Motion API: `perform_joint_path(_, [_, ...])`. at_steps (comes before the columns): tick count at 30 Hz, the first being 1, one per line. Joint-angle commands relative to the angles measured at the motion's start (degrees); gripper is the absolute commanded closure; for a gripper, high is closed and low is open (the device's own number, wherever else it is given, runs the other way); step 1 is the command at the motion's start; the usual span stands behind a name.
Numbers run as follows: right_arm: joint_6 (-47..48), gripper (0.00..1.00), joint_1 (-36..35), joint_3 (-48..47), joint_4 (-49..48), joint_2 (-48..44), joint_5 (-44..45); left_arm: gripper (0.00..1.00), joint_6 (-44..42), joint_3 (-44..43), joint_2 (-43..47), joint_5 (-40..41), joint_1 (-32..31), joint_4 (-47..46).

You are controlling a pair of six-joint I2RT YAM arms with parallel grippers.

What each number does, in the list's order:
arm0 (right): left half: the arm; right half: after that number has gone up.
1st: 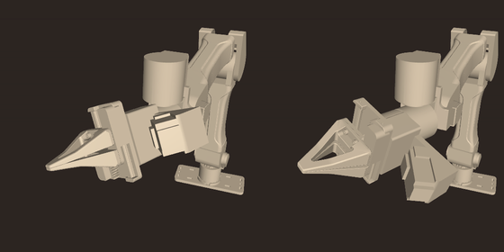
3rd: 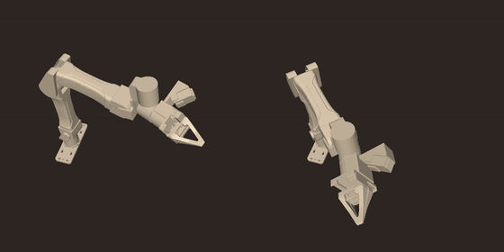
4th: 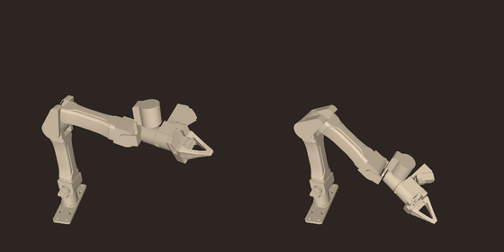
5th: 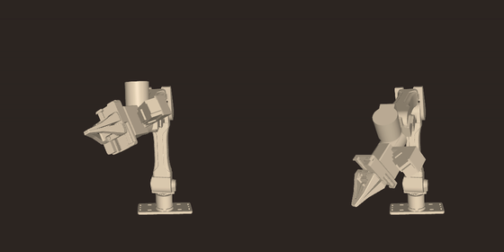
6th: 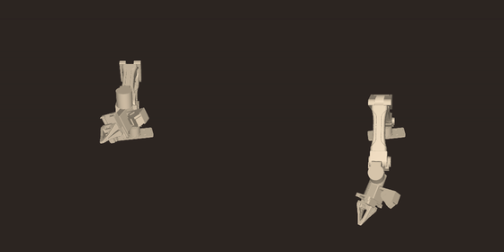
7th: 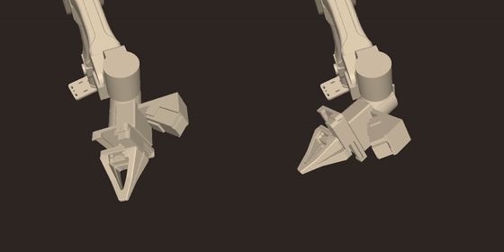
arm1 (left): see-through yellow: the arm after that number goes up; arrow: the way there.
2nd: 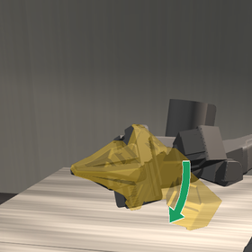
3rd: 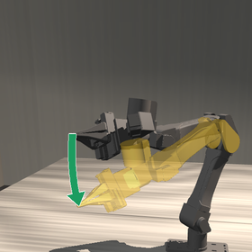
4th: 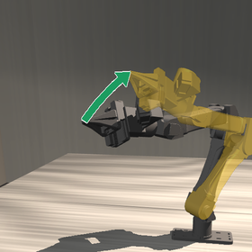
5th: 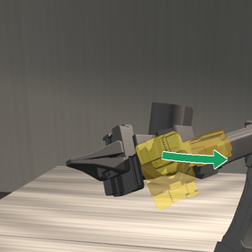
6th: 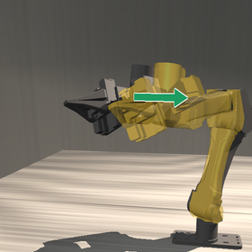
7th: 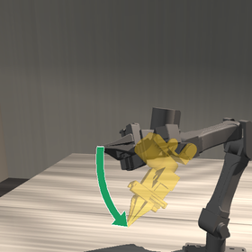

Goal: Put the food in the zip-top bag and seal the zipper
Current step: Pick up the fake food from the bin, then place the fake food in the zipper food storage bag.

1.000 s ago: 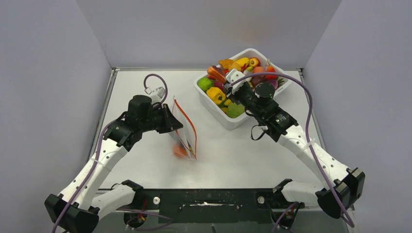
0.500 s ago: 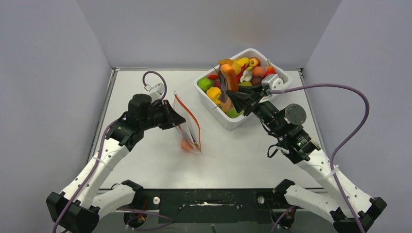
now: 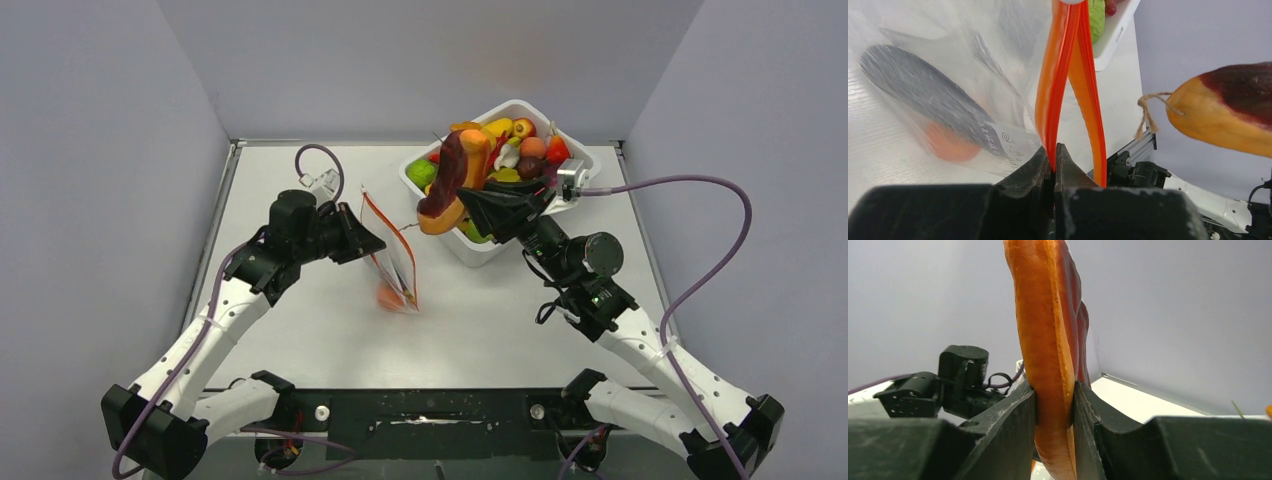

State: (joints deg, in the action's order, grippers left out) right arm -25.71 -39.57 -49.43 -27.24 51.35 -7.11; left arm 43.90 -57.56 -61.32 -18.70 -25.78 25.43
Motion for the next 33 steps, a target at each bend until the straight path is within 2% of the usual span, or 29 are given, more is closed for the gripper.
perform_joint_path(1, [-6.0, 0.92, -1.5, 0.9, -12.8, 1.0, -0.7, 1.00, 1.1, -2.4, 0.1, -1.3, 0.3, -5.3])
perform_joint_path(5, [-8.7, 0.92, -2.6, 1.5, -17.6, 3.2, -2.7, 1.00, 1.8, -2.9, -0.1, -1.6, 0.3, -5.2])
perform_joint_path(9, [-6.9, 0.92, -5.4, 1.9, -17.9, 3.8, -0.9, 1.00, 2.5, -3.2, 0.0, -2.2, 0.3, -5.5])
perform_joint_path(16, [2.9, 0.92, -12.3, 4.1, -15.3, 4.9, 2.5, 1.00, 3.7, -1.7, 1.8, -3.2, 0.4, -6.5])
perform_joint_path(22, [12.6, 0.93, -17.7, 5.3, -11.3, 4.8, 9.3, 1.00, 4.3, -1.4, 2.2, -4.9, 0.4, -7.5])
perform_joint_path(33, [14.9, 0.93, -20.5, 7.2, -6.5, 5.4, 14.4, 1.00, 4.7, -0.2, 3.7, -5.5, 0.5, -7.6])
